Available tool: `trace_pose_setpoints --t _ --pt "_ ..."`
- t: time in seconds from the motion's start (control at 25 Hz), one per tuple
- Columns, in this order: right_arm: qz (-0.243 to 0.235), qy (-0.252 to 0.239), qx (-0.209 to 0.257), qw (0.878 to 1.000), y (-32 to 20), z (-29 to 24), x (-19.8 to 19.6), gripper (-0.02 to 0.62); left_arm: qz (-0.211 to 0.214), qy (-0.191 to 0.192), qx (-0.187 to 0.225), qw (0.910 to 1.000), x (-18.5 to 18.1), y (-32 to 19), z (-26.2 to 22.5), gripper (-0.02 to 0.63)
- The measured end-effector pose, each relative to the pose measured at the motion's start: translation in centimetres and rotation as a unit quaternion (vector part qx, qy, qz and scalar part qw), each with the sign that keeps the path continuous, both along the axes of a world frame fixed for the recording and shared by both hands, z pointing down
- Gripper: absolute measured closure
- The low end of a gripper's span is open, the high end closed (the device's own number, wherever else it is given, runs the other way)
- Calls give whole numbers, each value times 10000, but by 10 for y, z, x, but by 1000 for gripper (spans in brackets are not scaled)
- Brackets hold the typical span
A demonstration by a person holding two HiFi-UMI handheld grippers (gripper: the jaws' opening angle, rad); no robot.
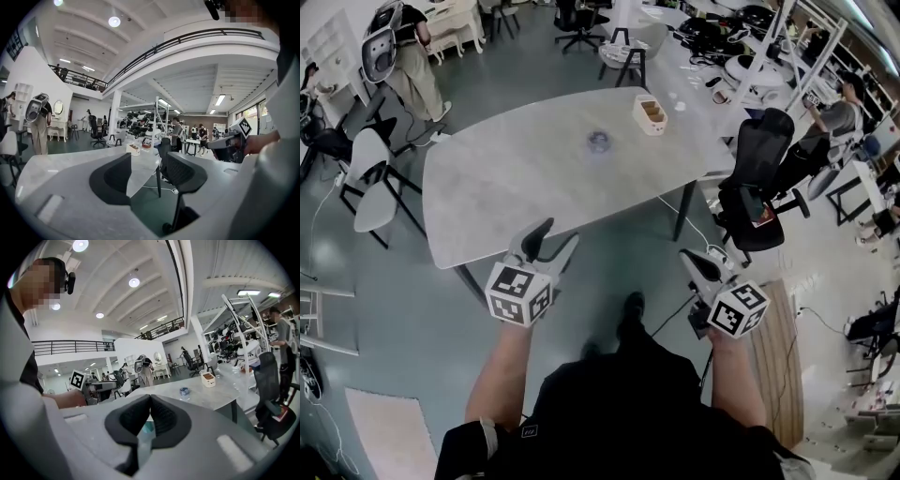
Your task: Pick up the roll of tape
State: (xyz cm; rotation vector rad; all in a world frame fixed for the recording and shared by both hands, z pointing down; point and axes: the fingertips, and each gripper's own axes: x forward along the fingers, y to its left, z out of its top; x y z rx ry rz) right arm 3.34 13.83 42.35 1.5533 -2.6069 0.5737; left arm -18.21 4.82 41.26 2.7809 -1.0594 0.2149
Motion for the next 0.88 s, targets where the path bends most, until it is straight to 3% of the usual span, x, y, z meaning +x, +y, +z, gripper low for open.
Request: trace_pose_setpoints --t 0.4,0.88 --pt "-570 -252 -196 9979 -118 23 28 592 -350 -253 -271 9987 34 -92 21 370" --pt "-932 -590 -458 9928 -247 52 128 592 -447 -645 -561 9953 146 -207 38 370"
